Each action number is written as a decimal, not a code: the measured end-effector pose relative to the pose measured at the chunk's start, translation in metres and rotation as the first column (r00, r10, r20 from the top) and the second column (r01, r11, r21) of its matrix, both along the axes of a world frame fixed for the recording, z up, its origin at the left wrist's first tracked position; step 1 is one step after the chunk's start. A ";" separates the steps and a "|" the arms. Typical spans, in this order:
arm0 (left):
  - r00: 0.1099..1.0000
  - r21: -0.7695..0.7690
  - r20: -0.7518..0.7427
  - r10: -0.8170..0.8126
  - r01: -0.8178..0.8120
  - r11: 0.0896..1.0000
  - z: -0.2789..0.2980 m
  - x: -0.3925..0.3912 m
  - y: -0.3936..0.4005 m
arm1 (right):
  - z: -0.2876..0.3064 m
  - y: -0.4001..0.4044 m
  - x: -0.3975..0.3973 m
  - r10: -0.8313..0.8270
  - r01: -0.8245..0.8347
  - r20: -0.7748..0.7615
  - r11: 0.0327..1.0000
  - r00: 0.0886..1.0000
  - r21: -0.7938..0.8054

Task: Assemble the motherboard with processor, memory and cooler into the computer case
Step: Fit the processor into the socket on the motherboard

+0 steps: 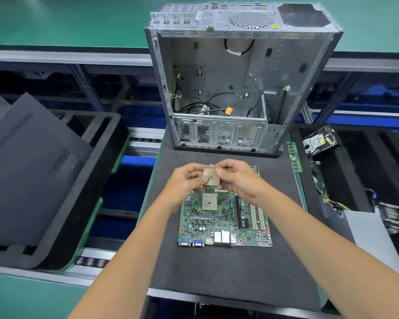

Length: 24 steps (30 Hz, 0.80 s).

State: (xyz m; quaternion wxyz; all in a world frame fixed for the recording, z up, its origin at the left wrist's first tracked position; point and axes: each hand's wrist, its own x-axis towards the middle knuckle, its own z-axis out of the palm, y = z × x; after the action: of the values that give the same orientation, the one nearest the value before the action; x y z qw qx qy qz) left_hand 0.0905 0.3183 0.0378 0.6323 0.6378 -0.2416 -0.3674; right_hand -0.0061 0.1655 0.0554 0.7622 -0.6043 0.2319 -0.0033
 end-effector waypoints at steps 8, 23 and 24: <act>0.993 -0.014 -0.084 0.086 -0.088 0.996 -0.004 -0.005 -0.002 | 0.008 -0.003 -0.011 0.064 -0.064 0.002 0.998 0.998 0.014; 0.887 -0.073 -0.457 0.068 -0.114 0.991 -0.004 -0.011 -0.002 | 0.005 0.001 -0.018 0.181 -0.148 0.064 0.926 0.981 -0.347; 0.866 -0.087 -0.498 0.052 -0.109 0.990 -0.004 -0.013 -0.003 | 0.005 0.001 -0.018 0.172 -0.127 0.082 0.913 0.982 -0.388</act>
State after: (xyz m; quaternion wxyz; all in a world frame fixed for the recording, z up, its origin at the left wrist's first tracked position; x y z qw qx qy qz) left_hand 0.0774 0.3150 0.0334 0.7226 0.4956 -0.0652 -0.4775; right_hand -0.0238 0.1668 0.0600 0.6403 -0.7556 0.1358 -0.0245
